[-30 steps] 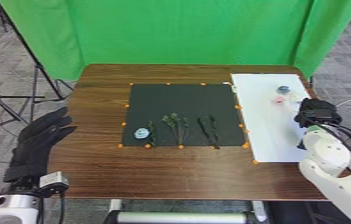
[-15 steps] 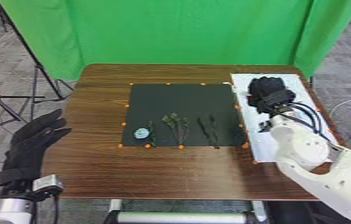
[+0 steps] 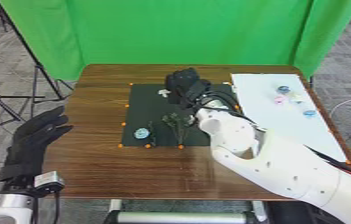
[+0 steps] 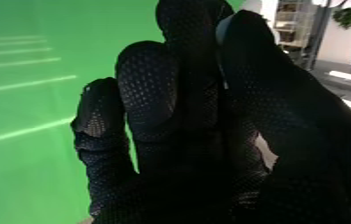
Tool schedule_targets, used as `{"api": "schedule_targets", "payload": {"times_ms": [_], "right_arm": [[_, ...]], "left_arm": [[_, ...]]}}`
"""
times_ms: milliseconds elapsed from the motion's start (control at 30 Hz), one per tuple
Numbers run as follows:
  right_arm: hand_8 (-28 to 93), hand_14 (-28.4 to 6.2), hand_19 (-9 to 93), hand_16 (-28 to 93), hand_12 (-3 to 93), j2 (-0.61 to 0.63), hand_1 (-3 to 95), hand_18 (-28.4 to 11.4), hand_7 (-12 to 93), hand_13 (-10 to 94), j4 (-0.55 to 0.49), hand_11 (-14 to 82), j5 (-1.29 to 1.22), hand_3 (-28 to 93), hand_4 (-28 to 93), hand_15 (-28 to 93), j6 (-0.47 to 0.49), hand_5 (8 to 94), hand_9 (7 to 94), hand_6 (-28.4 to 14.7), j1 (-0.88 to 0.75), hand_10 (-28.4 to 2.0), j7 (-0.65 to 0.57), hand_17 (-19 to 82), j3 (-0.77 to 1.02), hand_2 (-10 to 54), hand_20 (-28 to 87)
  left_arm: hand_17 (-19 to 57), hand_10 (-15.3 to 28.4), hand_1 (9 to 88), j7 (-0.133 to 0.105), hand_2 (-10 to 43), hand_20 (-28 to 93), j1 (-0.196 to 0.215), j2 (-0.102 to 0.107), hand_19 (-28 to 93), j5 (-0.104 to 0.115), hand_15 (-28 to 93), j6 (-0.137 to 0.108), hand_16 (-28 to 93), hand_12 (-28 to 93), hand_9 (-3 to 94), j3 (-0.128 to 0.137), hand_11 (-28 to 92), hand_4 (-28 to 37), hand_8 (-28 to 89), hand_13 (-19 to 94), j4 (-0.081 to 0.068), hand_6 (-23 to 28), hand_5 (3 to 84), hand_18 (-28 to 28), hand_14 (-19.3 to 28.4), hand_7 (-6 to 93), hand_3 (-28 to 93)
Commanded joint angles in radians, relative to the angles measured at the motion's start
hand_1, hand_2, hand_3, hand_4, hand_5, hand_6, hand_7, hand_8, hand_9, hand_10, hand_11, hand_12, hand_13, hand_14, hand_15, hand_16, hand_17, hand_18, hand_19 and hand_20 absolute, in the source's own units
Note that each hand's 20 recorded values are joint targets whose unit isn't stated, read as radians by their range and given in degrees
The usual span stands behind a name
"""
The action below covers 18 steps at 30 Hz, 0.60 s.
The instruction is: Arrange flowers
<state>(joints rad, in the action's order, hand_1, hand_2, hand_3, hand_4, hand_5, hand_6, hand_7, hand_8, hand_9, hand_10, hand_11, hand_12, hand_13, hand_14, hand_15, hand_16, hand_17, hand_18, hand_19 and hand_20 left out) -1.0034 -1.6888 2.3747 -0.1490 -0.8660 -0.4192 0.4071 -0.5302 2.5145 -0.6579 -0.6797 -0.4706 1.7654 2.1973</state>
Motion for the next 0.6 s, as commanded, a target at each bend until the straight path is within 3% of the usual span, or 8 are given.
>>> {"api": "schedule_targets", "payload": {"times_ms": [33,100,133,167,233,467,500,600], "right_arm": [[-2,-6.3,93,21,27.2,-0.218,49.0,-18.7,26,70,0.109,22.8,0.059,74,-28,68,0.113,78.2,84.2,3.5,-0.036,-7.4,-0.009,37,0.007,-4.8,25],[-2,-6.5,93,21,27.3,-0.286,48.8,-18.7,26,69,0.158,22.7,0.131,74,-28,68,0.222,78.1,84.1,3.5,-0.058,-7.4,0.033,37,0.059,-4.9,25],[-2,-6.6,93,21,27.3,-0.308,48.7,-18.7,26,69,0.191,22.7,0.165,74,-28,68,0.221,78.0,84.0,3.5,-0.058,-7.5,0.036,36,0.056,-4.9,25],[-2,-6.7,93,21,27.3,-0.321,48.6,-18.7,26,69,0.213,22.7,0.172,74,-28,68,0.216,77.9,83.9,3.5,-0.057,-7.6,0.029,36,0.056,-4.9,25],[-2,-6.7,93,21,27.2,-0.32,48.5,-18.8,26,69,0.209,22.8,0.14,74,-28,68,0.258,77.8,83.9,3.5,-0.054,-7.6,-0.025,36,0.056,-4.8,25],[-2,-6.9,93,21,27.2,-0.328,48.5,-18.8,26,68,0.241,23.3,0.249,74,-28,69,0.3,77.5,83.2,3.6,-0.124,-7.7,-0.002,36,0.118,-4.8,24],[-3,-6.9,93,21,27.2,-0.33,48.4,-18.8,27,68,0.241,23.3,0.261,74,-28,69,0.322,77.4,83.2,3.6,-0.141,-7.7,0.001,36,0.135,-4.8,24],[-3,-6.9,93,21,27.2,-0.332,48.3,-18.7,27,68,0.25,23.4,0.28,74,-28,69,0.32,77.3,83.2,3.6,-0.16,-7.7,0.001,35,0.152,-4.9,24]], "left_arm": [[-11.9,17.9,27.3,0.044,1.3,10,-0.102,-0.022,52,-0.034,61,0.048,-13,10,31.7,-0.059,34,-21.6,-13,22,-0.028,7.0,35.8,20.0,24.0,20.8,83],[-11.9,17.9,27.0,0.044,0.8,10,-0.121,-0.009,52,-0.034,61,0.05,-13,10,31.7,-0.059,34,-21.5,-13,22,-0.034,7.0,35.8,20.0,23.8,20.8,84],[-11.8,17.6,26.7,0.055,0.1,10,-0.129,-0.011,52,-0.038,61,0.053,-13,10,31.3,-0.059,34,-21.4,-13,22,-0.033,6.8,35.9,19.9,23.3,21.0,85],[-11.8,17.5,26.4,0.048,-0.3,10,-0.155,-0.007,52,-0.031,61,0.054,-13,10,31.2,-0.083,34,-21.7,-13,21,-0.041,6.5,35.9,19.8,23.0,21.3,86],[-11.8,17.4,26.4,0.07,-0.6,10,-0.22,-0.004,52,-0.051,61,0.077,-13,10,31.1,-0.119,34,-22.3,-13,21,-0.056,6.4,36.0,19.7,23.0,21.7,86],[-11.8,17.5,26.9,0.054,0.2,11,-0.202,-0.005,52,-0.041,61,0.069,-12,10,31.6,-0.103,35,-23.2,-14,21,-0.05,6.5,36.4,19.7,23.4,22.0,85],[-11.8,17.6,27.0,0.064,0.3,11,-0.199,-0.013,52,-0.047,61,0.075,-12,10,31.6,-0.099,35,-23.2,-14,21,-0.049,6.5,36.4,19.7,23.4,22.0,85],[-11.8,17.6,27.0,0.058,0.3,11,-0.191,-0.016,52,-0.042,61,0.071,-12,10,31.9,-0.098,35,-23.0,-13,22,-0.048,6.5,36.4,19.7,23.4,21.9,85]]}}
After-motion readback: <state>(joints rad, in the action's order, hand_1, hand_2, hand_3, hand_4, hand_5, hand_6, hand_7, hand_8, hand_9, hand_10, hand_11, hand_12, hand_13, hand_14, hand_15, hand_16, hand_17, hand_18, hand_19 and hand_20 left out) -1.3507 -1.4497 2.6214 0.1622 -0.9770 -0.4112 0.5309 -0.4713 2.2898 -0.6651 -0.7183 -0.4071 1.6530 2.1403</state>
